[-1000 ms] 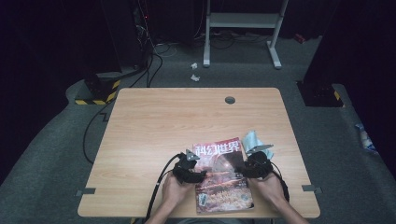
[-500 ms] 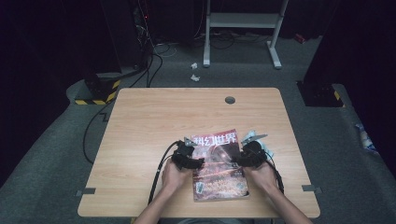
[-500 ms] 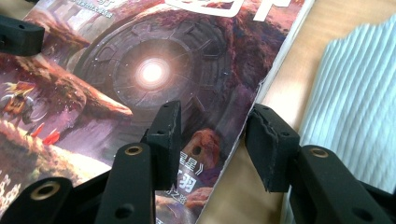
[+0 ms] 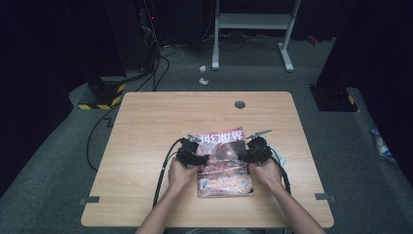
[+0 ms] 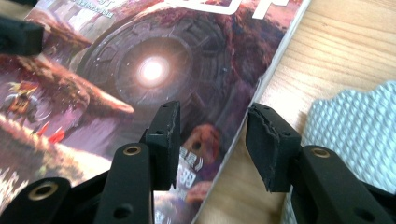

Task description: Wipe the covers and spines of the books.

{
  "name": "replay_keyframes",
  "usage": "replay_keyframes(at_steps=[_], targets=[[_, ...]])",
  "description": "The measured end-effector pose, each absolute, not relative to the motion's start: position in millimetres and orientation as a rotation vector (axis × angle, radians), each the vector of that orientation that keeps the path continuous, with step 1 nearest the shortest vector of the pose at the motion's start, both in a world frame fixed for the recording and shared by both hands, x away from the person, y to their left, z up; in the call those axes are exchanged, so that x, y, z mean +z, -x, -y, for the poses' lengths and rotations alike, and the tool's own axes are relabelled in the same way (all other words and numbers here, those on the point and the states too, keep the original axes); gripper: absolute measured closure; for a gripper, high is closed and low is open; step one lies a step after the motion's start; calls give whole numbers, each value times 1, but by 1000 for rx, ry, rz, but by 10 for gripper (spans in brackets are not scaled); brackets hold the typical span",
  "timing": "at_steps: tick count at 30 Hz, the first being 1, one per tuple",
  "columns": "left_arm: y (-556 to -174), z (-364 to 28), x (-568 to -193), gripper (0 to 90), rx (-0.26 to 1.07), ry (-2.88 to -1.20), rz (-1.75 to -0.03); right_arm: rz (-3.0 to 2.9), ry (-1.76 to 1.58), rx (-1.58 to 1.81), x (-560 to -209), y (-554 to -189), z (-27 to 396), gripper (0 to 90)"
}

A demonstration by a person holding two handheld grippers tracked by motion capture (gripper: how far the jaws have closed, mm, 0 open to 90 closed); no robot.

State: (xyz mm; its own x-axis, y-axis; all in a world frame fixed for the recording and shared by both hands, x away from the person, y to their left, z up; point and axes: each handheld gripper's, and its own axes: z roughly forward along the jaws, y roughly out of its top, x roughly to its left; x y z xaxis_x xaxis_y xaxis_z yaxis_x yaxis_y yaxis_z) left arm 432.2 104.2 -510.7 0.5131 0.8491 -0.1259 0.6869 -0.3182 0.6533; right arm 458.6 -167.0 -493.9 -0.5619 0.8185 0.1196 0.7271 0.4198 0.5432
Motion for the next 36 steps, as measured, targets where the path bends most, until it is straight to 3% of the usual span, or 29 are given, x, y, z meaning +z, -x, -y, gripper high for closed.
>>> replay_keyframes(at_steps=[5,24,36], targets=[[-417,-103,-513,369,333,-2090,-1231,-2481,-1415,827,-493,-461,172,528],[-427,-100,-513,334,355,-2097,-1222,-2539,-1557,762,-493,-496,156,475],[-429,-98,-512,343,349,-2109,-1222,-2534,-1560,768,-487,-494,158,566]])
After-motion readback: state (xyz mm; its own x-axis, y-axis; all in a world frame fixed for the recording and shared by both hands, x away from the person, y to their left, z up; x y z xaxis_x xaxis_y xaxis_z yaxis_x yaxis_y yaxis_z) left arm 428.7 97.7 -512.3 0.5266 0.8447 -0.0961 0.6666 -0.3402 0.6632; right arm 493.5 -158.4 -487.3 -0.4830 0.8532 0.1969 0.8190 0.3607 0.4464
